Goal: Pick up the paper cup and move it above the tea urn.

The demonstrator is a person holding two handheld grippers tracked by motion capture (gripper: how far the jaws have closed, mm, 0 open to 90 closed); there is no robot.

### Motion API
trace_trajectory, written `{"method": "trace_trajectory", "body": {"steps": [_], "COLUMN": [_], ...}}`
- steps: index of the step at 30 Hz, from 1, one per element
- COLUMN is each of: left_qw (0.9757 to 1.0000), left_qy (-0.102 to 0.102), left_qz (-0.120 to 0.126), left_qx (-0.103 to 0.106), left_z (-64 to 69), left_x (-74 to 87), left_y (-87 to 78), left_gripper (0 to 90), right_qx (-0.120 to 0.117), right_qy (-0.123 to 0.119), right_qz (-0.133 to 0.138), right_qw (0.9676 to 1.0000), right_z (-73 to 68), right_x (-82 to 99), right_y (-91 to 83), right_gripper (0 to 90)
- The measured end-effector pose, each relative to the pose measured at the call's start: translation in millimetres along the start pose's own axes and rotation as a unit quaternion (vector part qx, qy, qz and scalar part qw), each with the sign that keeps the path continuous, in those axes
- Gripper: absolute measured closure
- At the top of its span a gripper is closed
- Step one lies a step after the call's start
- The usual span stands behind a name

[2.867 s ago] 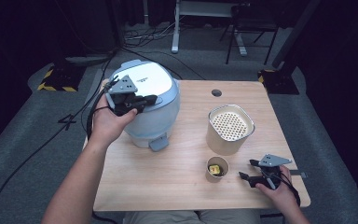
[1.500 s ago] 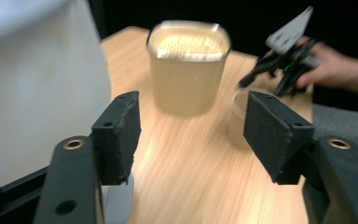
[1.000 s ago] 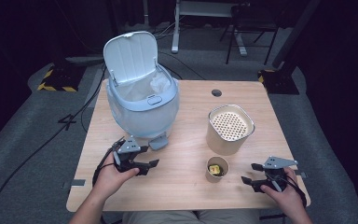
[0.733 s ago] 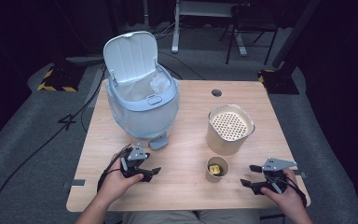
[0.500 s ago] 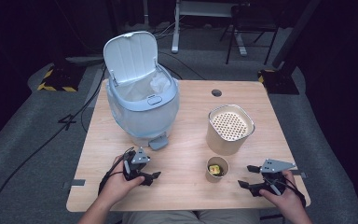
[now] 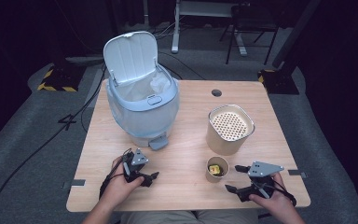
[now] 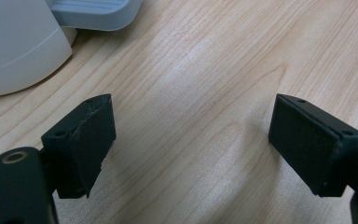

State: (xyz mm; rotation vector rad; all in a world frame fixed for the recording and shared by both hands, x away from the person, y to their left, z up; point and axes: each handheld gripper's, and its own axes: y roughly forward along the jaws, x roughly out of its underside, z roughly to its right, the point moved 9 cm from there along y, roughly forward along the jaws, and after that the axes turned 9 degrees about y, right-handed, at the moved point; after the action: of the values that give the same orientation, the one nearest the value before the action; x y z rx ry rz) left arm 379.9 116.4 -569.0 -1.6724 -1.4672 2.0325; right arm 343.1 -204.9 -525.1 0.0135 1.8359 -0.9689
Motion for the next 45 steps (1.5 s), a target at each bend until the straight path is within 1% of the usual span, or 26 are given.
{"method": "trace_trajectory", "body": {"steps": [1,4,5,7,11,13,16,18,20,22,24,25,26,28,30,34,37,38,39,40,43,44,45], "left_qw": [1.0000,1.0000,1.0000,1.0000,1.0000,1.0000,1.0000,1.0000,1.0000,1.0000,1.0000,1.0000,1.0000,1.0000,1.0000,1.0000,1.0000,1.0000,1.0000,1.0000,1.0000,1.0000,1.0000], "left_qy": [0.001,0.000,0.002,0.000,0.000,0.001,0.003,0.003,0.002,0.003,0.003,0.003,0.003,0.003,0.002,0.002,0.002,0.001,0.001,0.002,0.000,0.000,0.002], "left_qz": [0.000,0.000,0.000,0.000,0.000,0.000,-0.001,-0.001,-0.001,-0.001,-0.001,-0.001,-0.001,-0.001,-0.001,-0.001,-0.001,-0.001,-0.001,-0.001,-0.001,-0.001,-0.002], "left_qx": [0.000,0.000,0.000,0.000,0.000,0.000,0.000,0.000,0.000,0.000,0.000,0.000,0.000,-0.001,-0.001,-0.001,-0.001,-0.001,-0.001,-0.001,0.000,0.000,0.000], "left_z": [-0.1,0.0,-0.5,0.0,-0.1,-0.2,-0.5,-0.5,-0.5,-0.5,-0.5,-0.5,-0.5,-0.4,-0.3,-0.3,-0.3,-0.2,-0.2,-0.3,-0.1,-0.1,-0.3], "left_x": [0.0,0.0,0.0,0.0,-0.1,0.0,0.1,0.1,0.0,0.0,0.0,0.1,0.1,0.1,0.1,0.2,0.2,0.2,0.2,0.2,0.1,0.1,0.1], "left_y": [-0.1,0.0,-0.1,0.0,0.1,0.1,-0.1,0.0,0.0,0.0,0.0,0.0,0.0,0.0,-0.1,-0.1,-0.1,-0.1,-0.1,-0.1,0.0,0.0,0.0], "left_gripper": [15.4,15.4,15.4,15.4,15.3,15.3,15.2,15.2,15.2,15.2,15.2,15.2,15.2,15.2,15.2,15.3,15.3,15.3,15.3,15.2,15.3,15.2,15.2], "right_qx": [0.000,-0.004,-0.004,-0.002,0.000,0.003,0.004,0.003,0.005,0.003,0.003,0.004,0.007,0.008,0.007,-0.003,-0.005,-0.010,-0.010,-0.017,-0.021,-0.021,-0.026], "right_qy": [-0.004,-0.005,-0.011,-0.017,-0.017,-0.024,-0.022,-0.017,-0.014,-0.013,-0.015,-0.015,-0.016,-0.015,-0.016,-0.021,-0.023,-0.023,-0.023,-0.018,-0.012,-0.012,-0.010], "right_qz": [0.001,0.009,0.008,0.005,-0.008,-0.012,-0.002,0.004,0.007,0.004,0.004,0.005,0.012,0.023,0.028,0.023,0.023,0.030,0.030,0.039,0.052,0.052,0.062], "right_qw": [1.0000,0.9999,0.9999,0.9998,0.9998,0.9996,0.9997,0.9998,0.9999,0.9999,0.9999,0.9999,0.9998,0.9996,0.9994,0.9995,0.9994,0.9992,0.9992,0.9989,0.9984,0.9984,0.9977], "right_z": [-1.4,-4.9,-5.5,-4.9,-4.5,-5.8,-7.4,-7.5,-7.0,-7.9,-8.1,-8.2,-7.9,-8.9,-9.3,-9.4,-9.7,-10.9,-10.9,-11.1,-10.8,-10.8,-10.3], "right_x": [-1.3,-6.1,-7.5,-9.3,-8.7,-8.7,-13.5,-15.9,-17.0,-17.0,-17.7,-18.1,-18.9,-19.9,-19.5,-19.3,-19.3,-21.5,-21.5,-25.7,-31.0,-31.0,-35.9], "right_y": [1.6,7.8,11.9,18.6,31.8,37.4,43.3,46.4,49.1,51.6,54.4,55.5,56.4,57.1,57.3,55.7,54.5,51.0,51.0,45.9,39.4,39.4,33.9], "right_gripper": [16.5,16.7,16.8,17.0,17.5,17.5,18.4,18.9,19.4,20.4,22.1,24.4,26.2,26.9,28.3,29.9,30.4,30.7,30.7,30.7,30.7,30.7,30.7]}}
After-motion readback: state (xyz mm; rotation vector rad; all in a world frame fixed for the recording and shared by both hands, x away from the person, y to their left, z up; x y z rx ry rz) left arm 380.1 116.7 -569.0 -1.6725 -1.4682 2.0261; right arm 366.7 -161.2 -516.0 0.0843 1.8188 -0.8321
